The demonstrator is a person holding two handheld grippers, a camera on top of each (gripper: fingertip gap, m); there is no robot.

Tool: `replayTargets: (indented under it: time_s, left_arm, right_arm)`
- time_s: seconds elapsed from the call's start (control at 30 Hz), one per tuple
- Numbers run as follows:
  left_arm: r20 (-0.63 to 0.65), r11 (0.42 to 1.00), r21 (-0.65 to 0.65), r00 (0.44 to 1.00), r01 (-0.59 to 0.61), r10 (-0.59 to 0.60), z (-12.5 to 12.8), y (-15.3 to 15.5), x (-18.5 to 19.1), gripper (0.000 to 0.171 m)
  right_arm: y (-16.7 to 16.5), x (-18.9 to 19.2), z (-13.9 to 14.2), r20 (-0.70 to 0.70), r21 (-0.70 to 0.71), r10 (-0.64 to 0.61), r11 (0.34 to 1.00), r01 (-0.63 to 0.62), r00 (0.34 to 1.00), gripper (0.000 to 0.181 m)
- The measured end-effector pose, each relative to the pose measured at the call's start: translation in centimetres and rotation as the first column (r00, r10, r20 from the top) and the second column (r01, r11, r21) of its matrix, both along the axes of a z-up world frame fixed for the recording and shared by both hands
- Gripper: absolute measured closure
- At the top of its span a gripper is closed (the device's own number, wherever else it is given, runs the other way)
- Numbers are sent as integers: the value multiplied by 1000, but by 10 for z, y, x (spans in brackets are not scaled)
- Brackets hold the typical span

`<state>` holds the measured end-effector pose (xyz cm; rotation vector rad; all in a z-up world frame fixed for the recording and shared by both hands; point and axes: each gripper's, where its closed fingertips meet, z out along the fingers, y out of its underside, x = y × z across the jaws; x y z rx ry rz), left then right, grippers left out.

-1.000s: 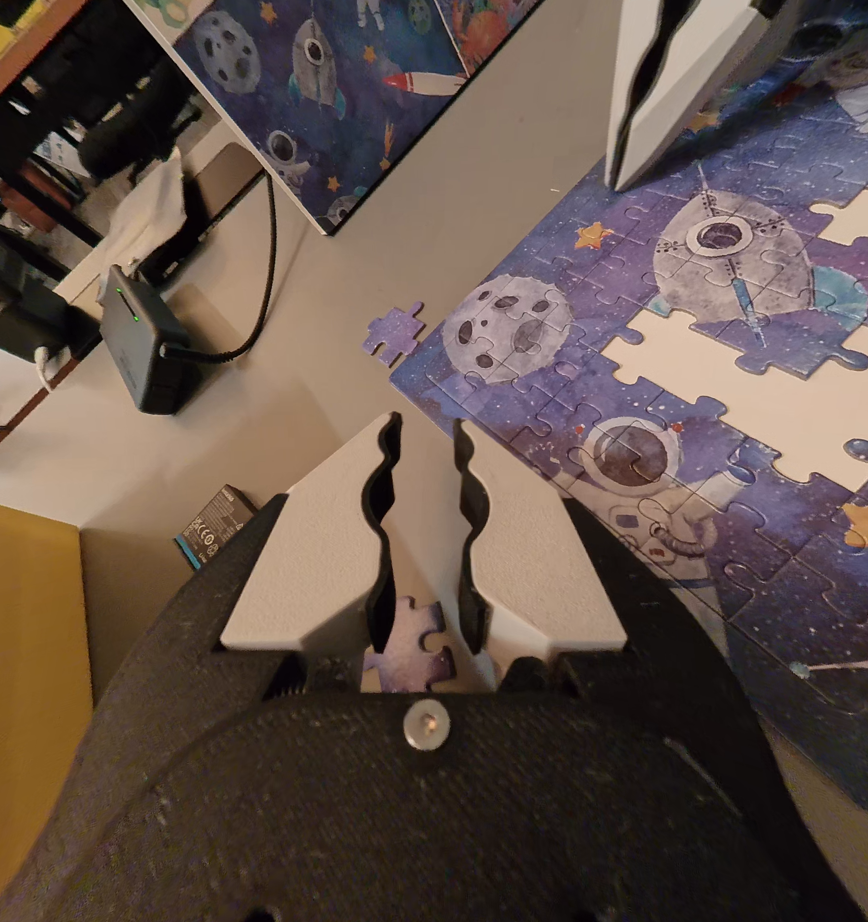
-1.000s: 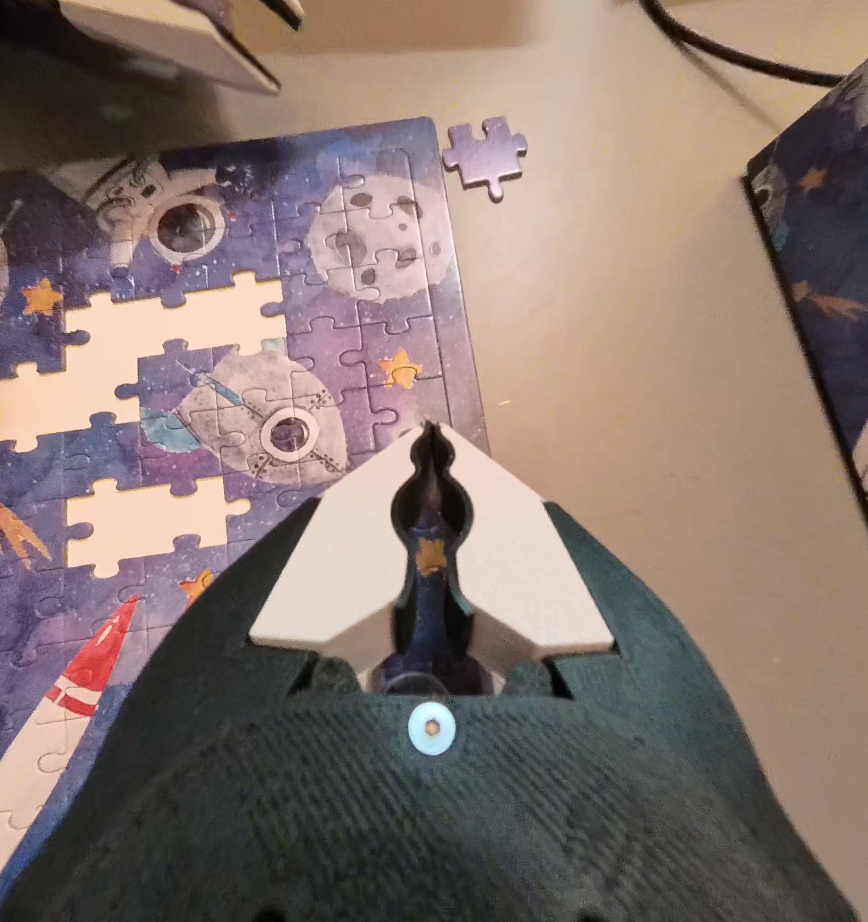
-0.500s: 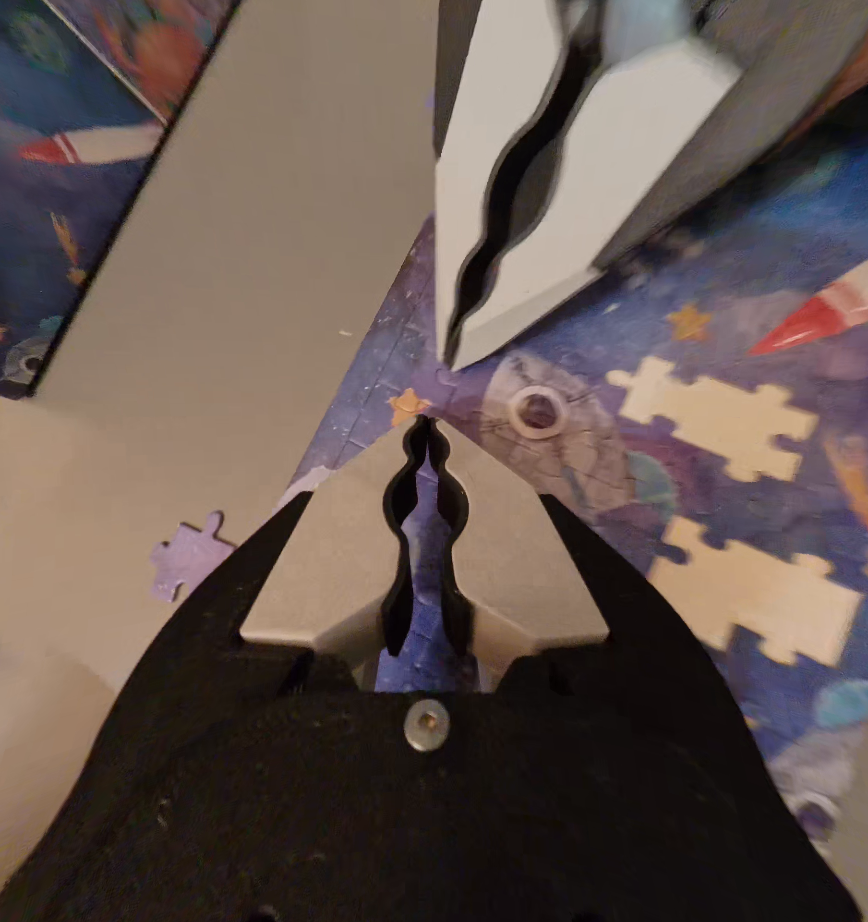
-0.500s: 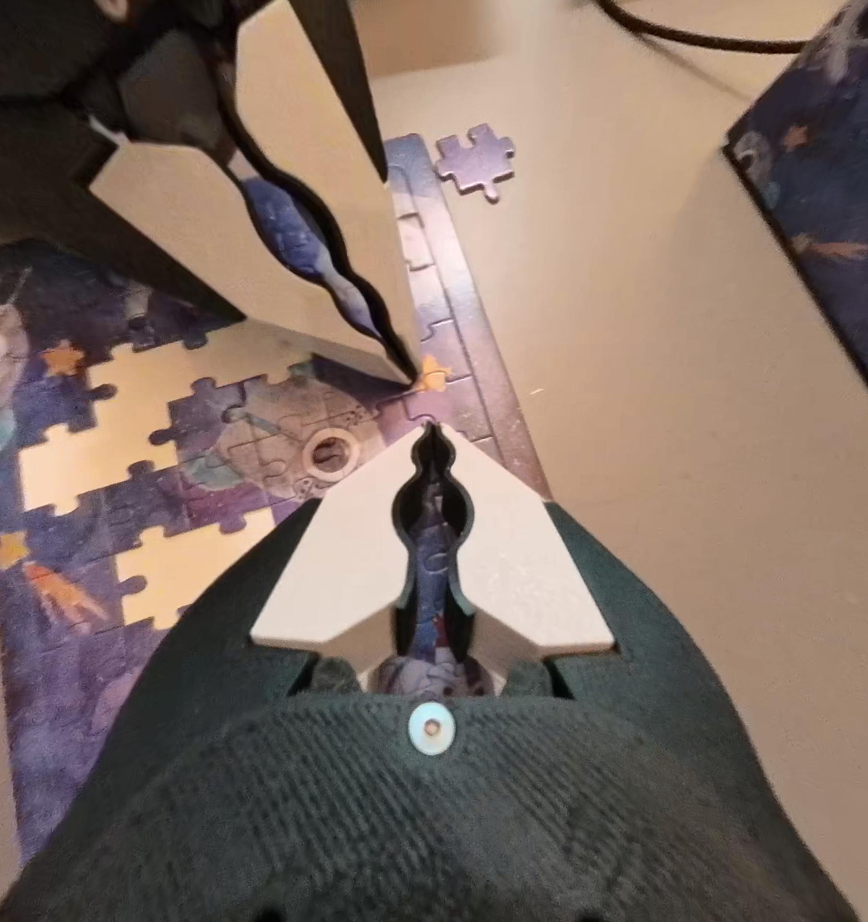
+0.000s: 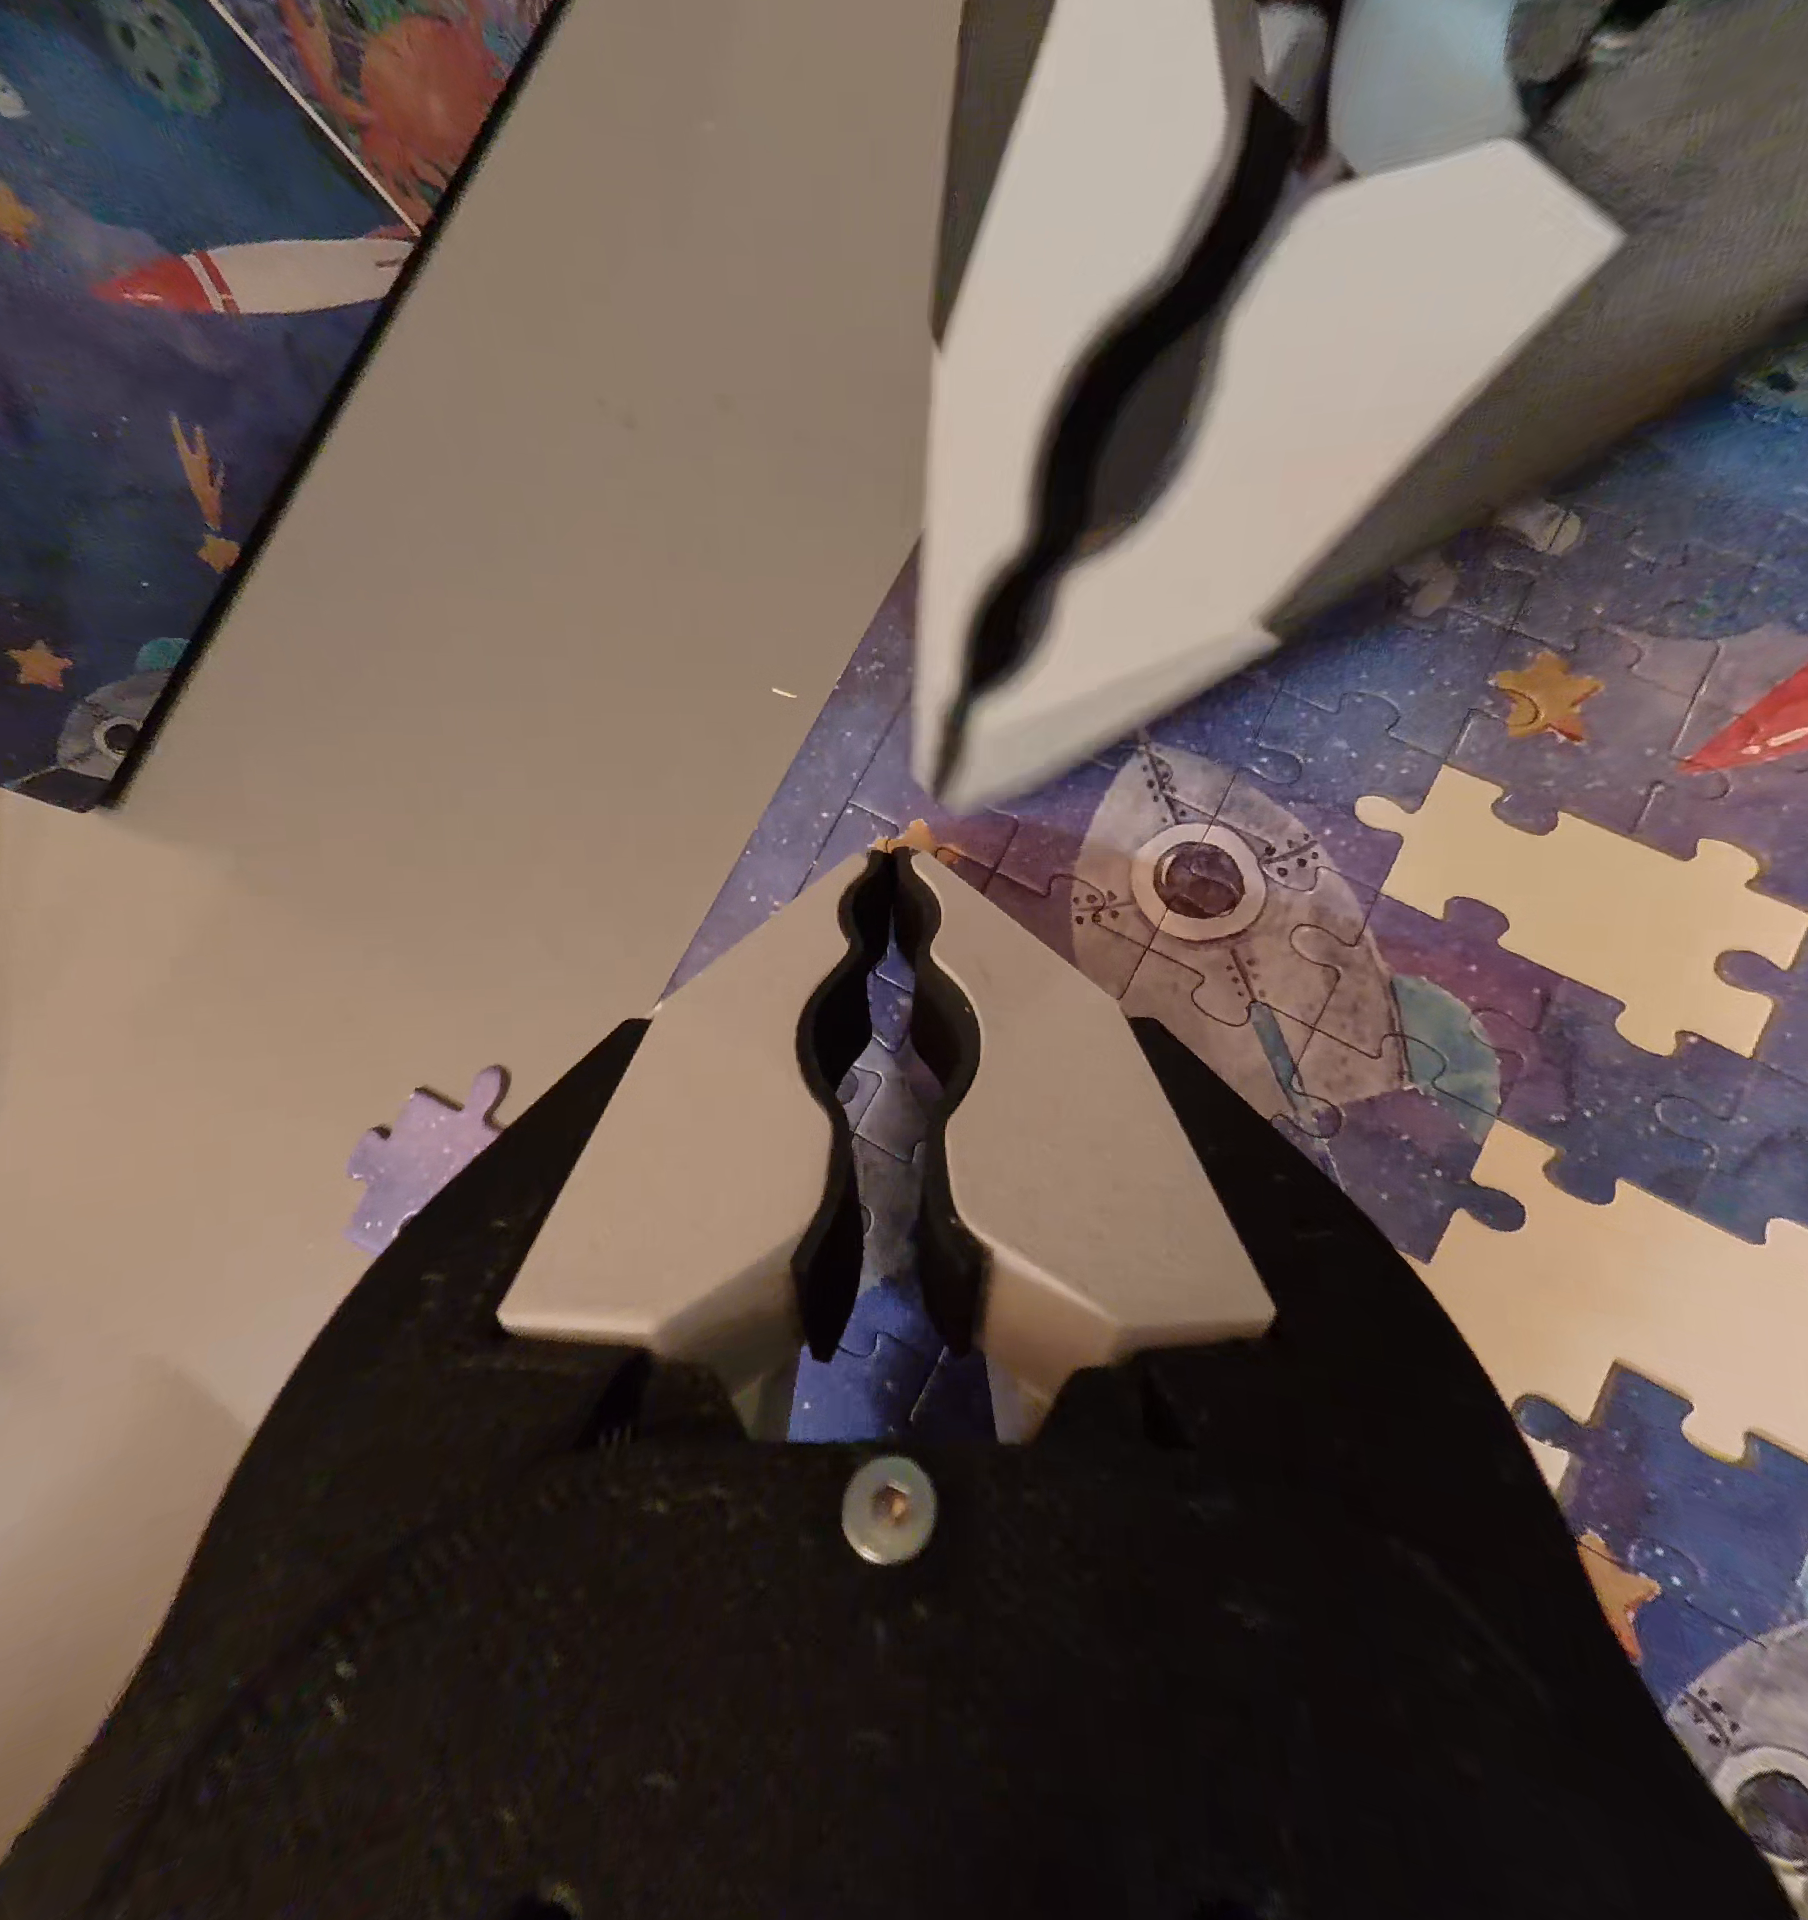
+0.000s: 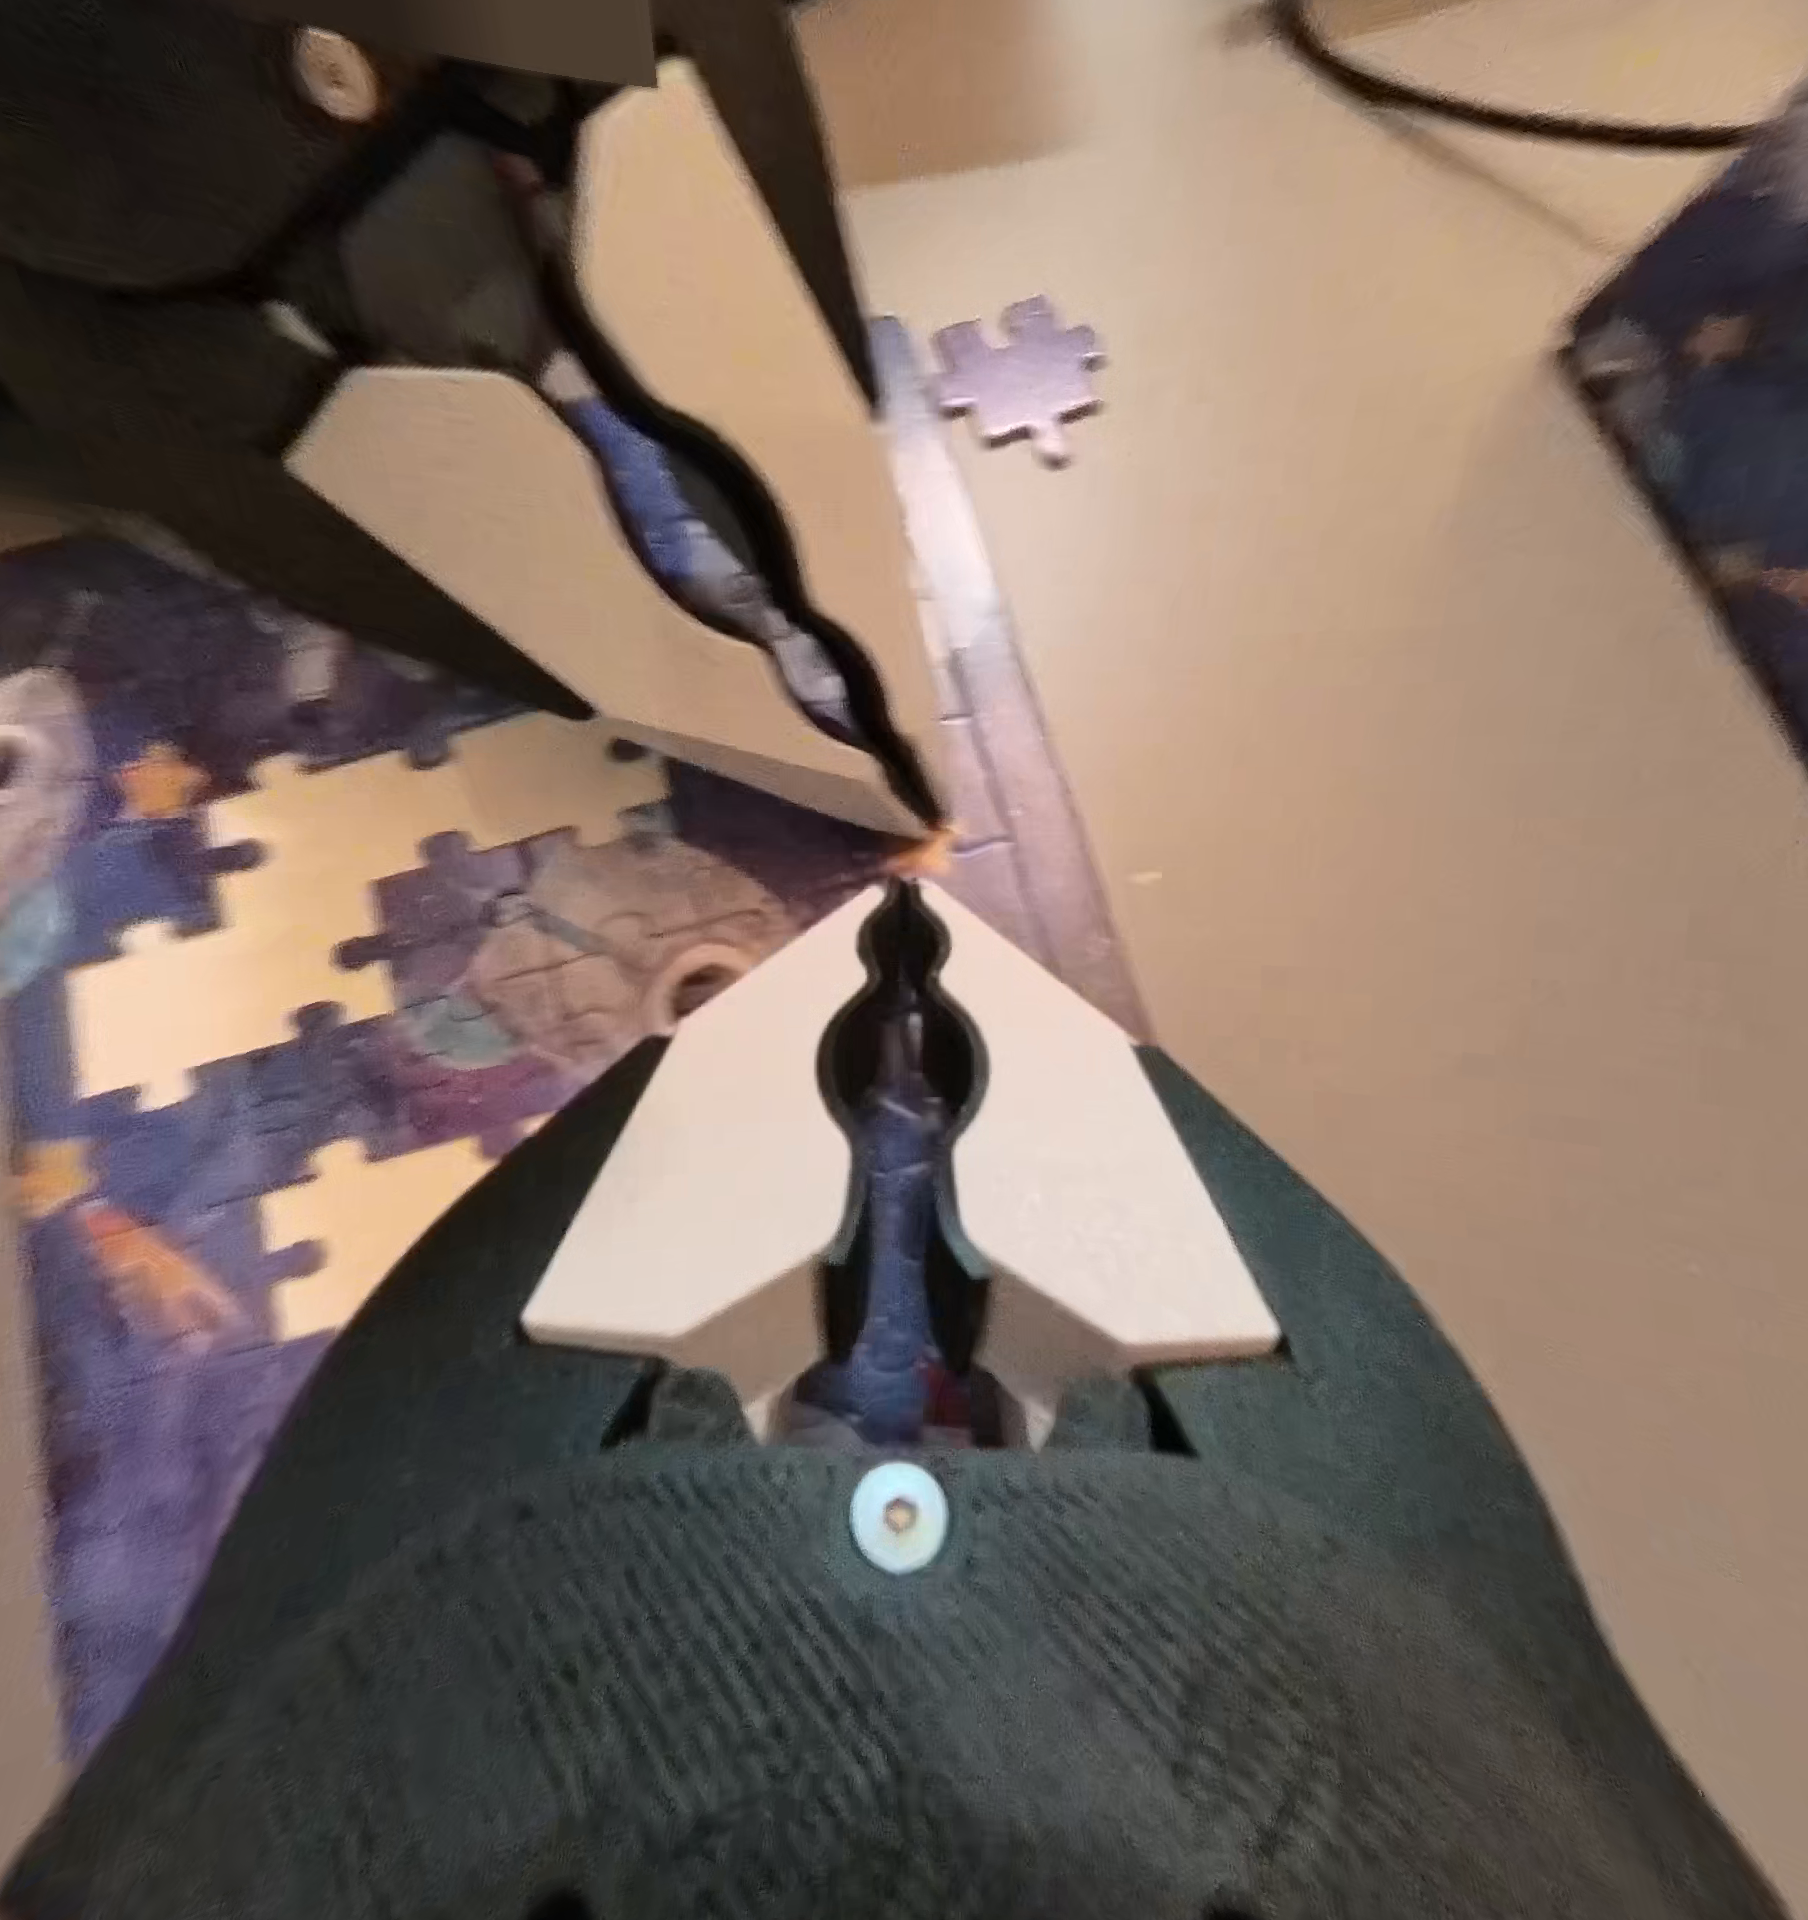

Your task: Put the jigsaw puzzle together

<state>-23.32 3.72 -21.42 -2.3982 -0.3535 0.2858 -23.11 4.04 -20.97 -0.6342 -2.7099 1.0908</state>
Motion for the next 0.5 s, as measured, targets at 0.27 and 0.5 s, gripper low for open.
replayTargets:
  time_s: [0.27, 0.5]
  left_arm:
    - [22, 1000, 18, 1000, -11, 10, 0, 1, 0, 171]
    - [-11, 1000, 18, 1000, -16, 16, 0, -7, -2, 171]
  right_arm:
    - [1, -11, 0, -37, 23, -55, 998, 56, 998, 181]
    - [30, 2, 0, -33, 95, -23, 995, 26, 999, 181]
